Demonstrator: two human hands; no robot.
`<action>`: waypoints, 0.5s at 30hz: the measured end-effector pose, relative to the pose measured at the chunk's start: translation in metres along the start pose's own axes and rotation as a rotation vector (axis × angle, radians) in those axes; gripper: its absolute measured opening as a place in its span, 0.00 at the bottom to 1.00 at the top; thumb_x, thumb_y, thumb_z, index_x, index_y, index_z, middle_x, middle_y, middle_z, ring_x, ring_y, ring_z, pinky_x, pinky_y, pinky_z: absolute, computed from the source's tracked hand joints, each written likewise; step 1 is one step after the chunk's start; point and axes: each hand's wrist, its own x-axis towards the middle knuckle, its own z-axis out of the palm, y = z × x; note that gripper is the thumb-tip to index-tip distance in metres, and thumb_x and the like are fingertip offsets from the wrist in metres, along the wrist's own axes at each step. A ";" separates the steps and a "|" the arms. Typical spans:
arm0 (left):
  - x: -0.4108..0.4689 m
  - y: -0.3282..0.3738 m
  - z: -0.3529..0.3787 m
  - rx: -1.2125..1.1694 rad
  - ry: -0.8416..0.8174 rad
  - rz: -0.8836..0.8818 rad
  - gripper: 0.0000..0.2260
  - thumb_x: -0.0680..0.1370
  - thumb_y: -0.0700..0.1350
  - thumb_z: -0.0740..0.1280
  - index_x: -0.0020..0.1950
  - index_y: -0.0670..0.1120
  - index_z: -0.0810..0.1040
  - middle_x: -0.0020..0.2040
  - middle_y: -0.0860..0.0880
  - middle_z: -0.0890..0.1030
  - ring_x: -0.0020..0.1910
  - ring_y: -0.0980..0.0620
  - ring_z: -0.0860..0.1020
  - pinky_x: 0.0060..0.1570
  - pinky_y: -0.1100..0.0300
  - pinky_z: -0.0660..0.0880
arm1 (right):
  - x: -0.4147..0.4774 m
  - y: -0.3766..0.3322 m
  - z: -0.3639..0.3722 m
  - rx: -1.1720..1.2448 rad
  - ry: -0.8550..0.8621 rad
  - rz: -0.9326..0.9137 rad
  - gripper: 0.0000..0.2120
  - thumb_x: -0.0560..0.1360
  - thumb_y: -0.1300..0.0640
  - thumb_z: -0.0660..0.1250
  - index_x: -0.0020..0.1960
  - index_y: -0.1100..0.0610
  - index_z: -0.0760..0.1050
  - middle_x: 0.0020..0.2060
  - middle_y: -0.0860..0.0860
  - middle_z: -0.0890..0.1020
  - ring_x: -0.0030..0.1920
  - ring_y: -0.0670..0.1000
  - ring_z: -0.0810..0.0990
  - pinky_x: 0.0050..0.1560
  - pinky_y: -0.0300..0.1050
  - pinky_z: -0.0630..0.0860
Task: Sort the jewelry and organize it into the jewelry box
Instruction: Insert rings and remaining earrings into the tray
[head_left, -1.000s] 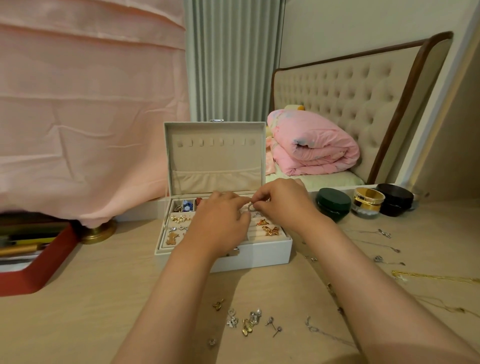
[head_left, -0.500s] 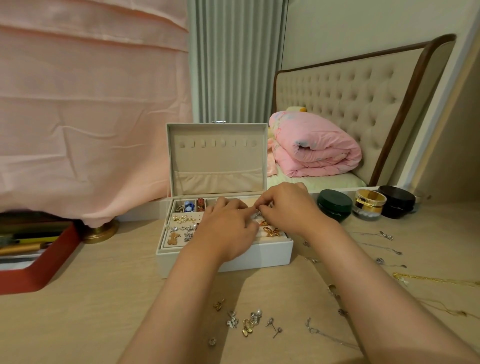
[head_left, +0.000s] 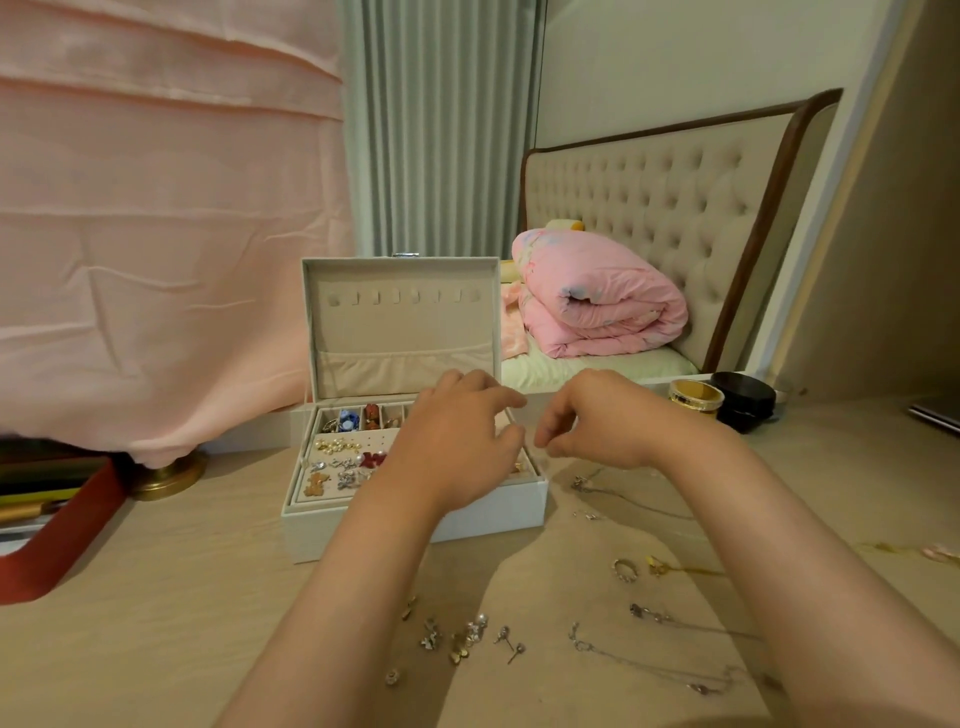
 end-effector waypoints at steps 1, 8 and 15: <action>0.000 0.008 0.002 -0.016 -0.022 0.023 0.16 0.80 0.50 0.61 0.67 0.54 0.77 0.63 0.55 0.76 0.64 0.53 0.69 0.64 0.55 0.66 | -0.008 0.003 -0.002 -0.039 -0.075 0.026 0.07 0.73 0.57 0.74 0.47 0.46 0.86 0.38 0.38 0.83 0.41 0.39 0.80 0.44 0.36 0.75; -0.012 0.040 0.028 0.078 -0.117 0.200 0.09 0.77 0.50 0.64 0.52 0.55 0.83 0.47 0.56 0.82 0.51 0.54 0.74 0.54 0.55 0.73 | -0.041 0.017 0.013 -0.178 -0.409 0.242 0.11 0.67 0.54 0.81 0.48 0.47 0.85 0.44 0.44 0.85 0.47 0.49 0.83 0.52 0.48 0.83; -0.015 0.041 0.038 0.150 -0.023 0.321 0.10 0.77 0.56 0.64 0.53 0.57 0.82 0.50 0.57 0.79 0.51 0.55 0.69 0.51 0.60 0.60 | -0.044 0.018 0.018 -0.191 -0.439 0.238 0.12 0.67 0.54 0.81 0.49 0.50 0.85 0.44 0.45 0.85 0.49 0.49 0.82 0.53 0.48 0.80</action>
